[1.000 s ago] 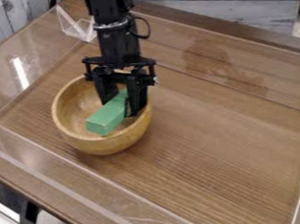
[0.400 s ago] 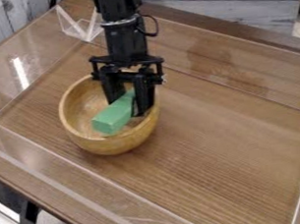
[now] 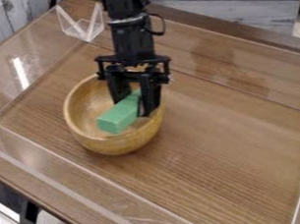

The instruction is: Remove the green block from inside the brown bowl and put it on the table

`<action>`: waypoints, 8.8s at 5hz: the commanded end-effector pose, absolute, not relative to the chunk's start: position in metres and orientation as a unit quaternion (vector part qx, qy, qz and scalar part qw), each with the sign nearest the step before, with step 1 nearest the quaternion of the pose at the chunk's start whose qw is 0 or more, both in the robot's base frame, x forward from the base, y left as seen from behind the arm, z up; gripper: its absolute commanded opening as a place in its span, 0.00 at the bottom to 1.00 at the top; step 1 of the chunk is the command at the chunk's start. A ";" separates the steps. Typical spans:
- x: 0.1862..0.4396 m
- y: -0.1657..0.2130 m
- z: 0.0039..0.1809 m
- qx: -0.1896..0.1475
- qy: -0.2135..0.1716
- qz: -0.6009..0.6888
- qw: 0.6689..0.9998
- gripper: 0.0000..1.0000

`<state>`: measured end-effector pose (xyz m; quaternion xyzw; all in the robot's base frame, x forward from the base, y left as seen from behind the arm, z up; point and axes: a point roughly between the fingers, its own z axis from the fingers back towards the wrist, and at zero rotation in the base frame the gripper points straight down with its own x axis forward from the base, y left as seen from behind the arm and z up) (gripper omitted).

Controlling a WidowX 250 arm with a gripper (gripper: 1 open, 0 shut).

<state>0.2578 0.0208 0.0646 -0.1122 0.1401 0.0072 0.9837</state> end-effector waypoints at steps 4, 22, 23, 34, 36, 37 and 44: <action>0.268 -0.005 0.099 -0.118 0.101 -0.026 0.988 0.00; 0.251 -0.050 0.064 -0.139 0.099 -0.093 0.981 0.00; 0.249 -0.050 0.069 -0.142 0.100 -0.089 0.981 0.00; 0.235 -0.043 0.105 -0.180 0.095 -0.066 0.977 0.00; 0.232 -0.043 0.111 -0.189 0.097 -0.066 0.975 0.00; 0.231 -0.043 0.114 -0.193 0.098 -0.066 0.974 0.00; 0.241 -0.104 0.095 -0.193 0.126 -0.127 0.965 0.00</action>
